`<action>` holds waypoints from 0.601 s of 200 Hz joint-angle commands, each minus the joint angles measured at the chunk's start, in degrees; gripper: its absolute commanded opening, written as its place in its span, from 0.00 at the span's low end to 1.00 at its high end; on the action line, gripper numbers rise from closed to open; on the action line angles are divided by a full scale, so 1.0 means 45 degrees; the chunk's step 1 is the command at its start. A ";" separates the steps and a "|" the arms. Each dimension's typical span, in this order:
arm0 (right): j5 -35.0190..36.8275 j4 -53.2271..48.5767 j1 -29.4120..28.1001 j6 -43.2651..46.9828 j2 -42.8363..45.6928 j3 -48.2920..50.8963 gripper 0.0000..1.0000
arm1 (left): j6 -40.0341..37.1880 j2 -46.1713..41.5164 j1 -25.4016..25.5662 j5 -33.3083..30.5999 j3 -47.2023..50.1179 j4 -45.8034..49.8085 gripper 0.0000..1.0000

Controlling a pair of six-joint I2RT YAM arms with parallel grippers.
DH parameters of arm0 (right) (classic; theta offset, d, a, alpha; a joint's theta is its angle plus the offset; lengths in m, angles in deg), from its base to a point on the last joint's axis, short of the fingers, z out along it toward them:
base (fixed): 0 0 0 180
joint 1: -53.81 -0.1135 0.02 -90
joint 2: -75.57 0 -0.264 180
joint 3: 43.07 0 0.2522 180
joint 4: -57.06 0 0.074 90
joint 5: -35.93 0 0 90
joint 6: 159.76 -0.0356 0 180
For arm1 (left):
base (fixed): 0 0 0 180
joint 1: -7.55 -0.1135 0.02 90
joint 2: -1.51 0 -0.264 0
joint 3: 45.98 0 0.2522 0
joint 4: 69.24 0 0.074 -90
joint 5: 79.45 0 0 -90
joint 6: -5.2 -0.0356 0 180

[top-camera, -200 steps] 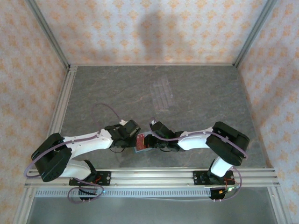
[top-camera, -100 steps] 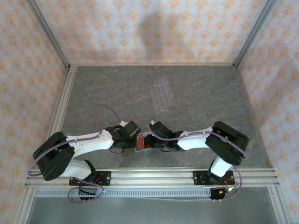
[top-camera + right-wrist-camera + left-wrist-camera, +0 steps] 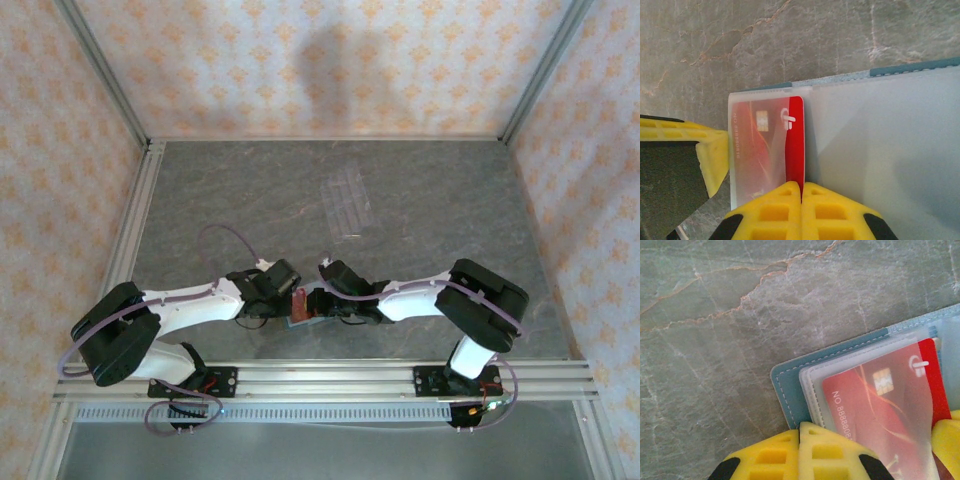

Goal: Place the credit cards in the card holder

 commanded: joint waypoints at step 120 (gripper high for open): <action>0.3163 -0.4446 -0.0414 0.1588 0.2647 -0.0686 0.49 | 0.0261 0.0516 -0.0001 -0.0117 0.0156 -0.0796 0.00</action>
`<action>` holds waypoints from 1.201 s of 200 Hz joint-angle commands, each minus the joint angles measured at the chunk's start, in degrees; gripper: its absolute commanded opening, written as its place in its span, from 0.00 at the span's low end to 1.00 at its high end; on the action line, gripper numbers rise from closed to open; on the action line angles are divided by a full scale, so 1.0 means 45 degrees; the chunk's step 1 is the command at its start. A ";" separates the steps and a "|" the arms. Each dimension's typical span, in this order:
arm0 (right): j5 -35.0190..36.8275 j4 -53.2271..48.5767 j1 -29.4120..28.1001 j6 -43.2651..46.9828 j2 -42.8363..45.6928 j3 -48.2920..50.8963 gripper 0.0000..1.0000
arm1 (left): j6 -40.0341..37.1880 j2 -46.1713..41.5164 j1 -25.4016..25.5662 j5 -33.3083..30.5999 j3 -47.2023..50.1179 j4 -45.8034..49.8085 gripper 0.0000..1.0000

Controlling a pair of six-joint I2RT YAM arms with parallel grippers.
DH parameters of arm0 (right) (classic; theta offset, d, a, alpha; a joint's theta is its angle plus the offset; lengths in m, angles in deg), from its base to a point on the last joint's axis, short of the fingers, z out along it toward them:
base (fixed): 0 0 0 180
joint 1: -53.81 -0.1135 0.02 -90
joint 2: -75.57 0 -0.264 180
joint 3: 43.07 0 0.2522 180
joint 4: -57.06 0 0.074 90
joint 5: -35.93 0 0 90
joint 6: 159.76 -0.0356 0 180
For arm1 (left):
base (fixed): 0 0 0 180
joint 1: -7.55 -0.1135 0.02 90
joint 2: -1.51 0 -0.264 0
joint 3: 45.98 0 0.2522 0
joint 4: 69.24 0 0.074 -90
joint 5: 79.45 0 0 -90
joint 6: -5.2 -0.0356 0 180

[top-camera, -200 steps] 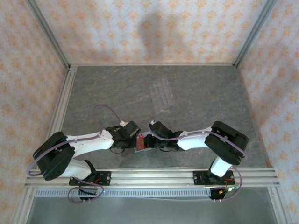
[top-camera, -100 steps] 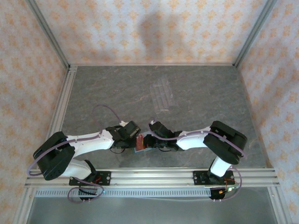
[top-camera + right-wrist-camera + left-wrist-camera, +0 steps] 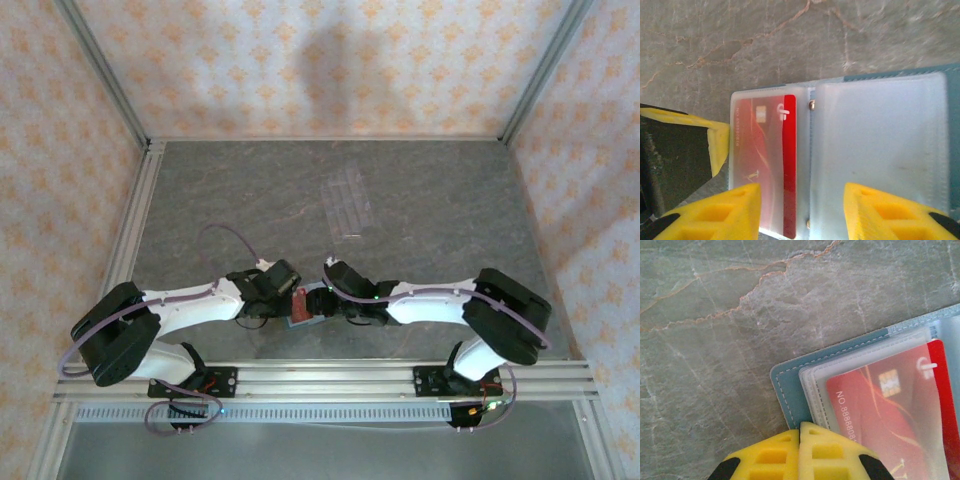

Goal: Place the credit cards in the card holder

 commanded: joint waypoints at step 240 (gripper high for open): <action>0.4197 -0.3922 -0.0047 0.1704 0.1099 -0.0716 0.06 | -0.0046 0.0775 0.0202 0.0167 -0.0219 -0.0904 0.00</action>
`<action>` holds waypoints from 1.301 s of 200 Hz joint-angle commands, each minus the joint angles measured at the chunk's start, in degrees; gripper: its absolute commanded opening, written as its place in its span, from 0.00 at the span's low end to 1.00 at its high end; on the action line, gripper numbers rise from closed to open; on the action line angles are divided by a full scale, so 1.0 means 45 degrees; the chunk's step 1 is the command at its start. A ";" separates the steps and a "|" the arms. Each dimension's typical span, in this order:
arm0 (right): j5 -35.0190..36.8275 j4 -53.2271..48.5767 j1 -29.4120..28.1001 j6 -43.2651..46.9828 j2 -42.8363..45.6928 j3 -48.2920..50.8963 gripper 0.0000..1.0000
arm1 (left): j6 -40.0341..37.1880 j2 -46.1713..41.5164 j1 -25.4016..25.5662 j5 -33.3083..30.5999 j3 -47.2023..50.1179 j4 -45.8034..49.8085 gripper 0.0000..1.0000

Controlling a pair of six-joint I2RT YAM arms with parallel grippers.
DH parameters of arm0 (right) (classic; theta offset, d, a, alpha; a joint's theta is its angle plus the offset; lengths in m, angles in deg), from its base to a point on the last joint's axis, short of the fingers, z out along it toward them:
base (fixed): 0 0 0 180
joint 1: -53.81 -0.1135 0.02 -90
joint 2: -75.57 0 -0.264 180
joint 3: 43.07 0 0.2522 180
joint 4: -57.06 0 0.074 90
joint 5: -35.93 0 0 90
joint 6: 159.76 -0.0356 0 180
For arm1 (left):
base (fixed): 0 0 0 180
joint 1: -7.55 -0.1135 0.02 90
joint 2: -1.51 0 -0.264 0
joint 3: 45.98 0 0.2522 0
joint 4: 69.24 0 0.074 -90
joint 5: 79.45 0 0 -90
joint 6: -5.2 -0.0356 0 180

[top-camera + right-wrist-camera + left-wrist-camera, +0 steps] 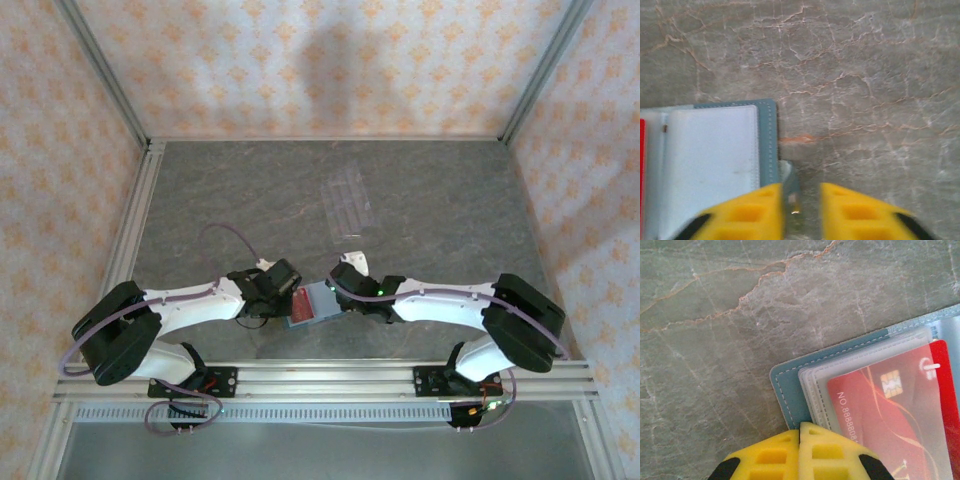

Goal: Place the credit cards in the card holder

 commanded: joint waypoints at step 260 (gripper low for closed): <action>-0.6398 0.8409 0.0913 -0.2971 -0.0480 0.1530 0.00 | 0.2122 0.1431 0.0472 0.0153 -0.0590 -0.2335 0.01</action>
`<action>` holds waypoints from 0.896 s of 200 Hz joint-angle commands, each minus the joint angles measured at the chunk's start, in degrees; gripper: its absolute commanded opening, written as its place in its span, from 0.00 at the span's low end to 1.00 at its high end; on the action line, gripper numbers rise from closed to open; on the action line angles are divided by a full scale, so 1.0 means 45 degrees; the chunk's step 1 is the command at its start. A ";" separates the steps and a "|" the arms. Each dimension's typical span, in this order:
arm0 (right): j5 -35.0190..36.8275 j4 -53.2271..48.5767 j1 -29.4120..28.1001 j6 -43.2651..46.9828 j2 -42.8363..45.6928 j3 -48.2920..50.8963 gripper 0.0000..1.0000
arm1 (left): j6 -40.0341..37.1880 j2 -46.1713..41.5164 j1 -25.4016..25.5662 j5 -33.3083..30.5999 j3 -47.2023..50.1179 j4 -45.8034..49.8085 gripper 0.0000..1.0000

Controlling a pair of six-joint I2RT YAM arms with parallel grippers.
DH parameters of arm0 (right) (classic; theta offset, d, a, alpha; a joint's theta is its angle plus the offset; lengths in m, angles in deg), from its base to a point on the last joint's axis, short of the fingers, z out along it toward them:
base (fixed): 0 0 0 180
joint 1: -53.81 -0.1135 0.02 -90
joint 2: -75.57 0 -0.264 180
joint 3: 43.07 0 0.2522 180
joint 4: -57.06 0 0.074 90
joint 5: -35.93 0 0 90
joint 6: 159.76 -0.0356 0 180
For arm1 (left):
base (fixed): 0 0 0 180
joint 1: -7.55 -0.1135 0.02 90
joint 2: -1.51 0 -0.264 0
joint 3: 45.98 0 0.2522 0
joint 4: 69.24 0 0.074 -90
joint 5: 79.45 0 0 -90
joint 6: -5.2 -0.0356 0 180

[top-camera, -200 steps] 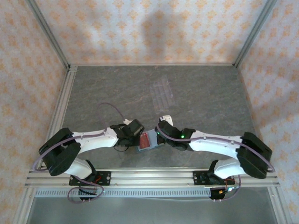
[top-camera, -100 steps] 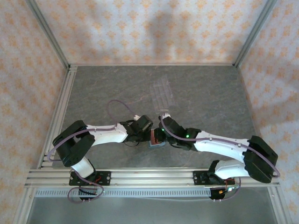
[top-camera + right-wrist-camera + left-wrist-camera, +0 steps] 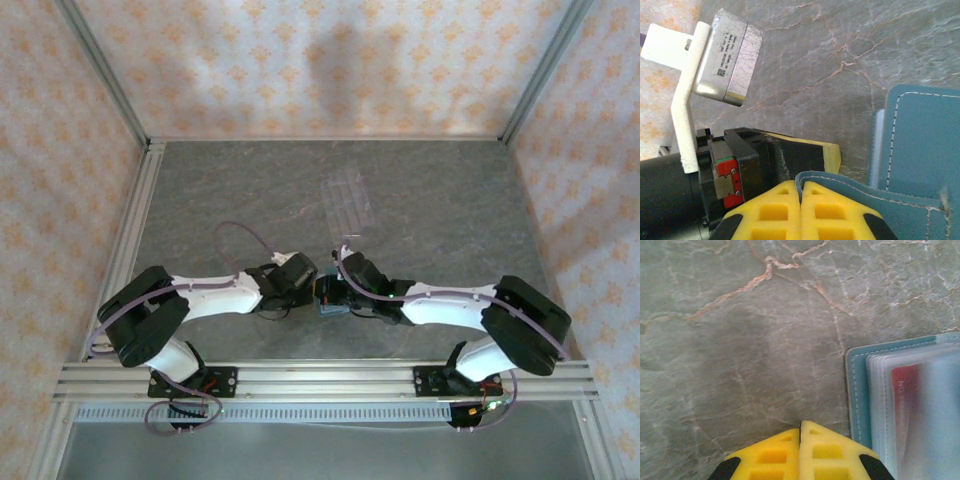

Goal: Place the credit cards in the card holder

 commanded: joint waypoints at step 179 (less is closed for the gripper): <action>-0.2018 -0.3172 0.0026 0.1561 -0.1090 -0.3205 0.61 | 0.0701 -0.7175 0.0047 -0.3148 0.1792 0.5702 0.21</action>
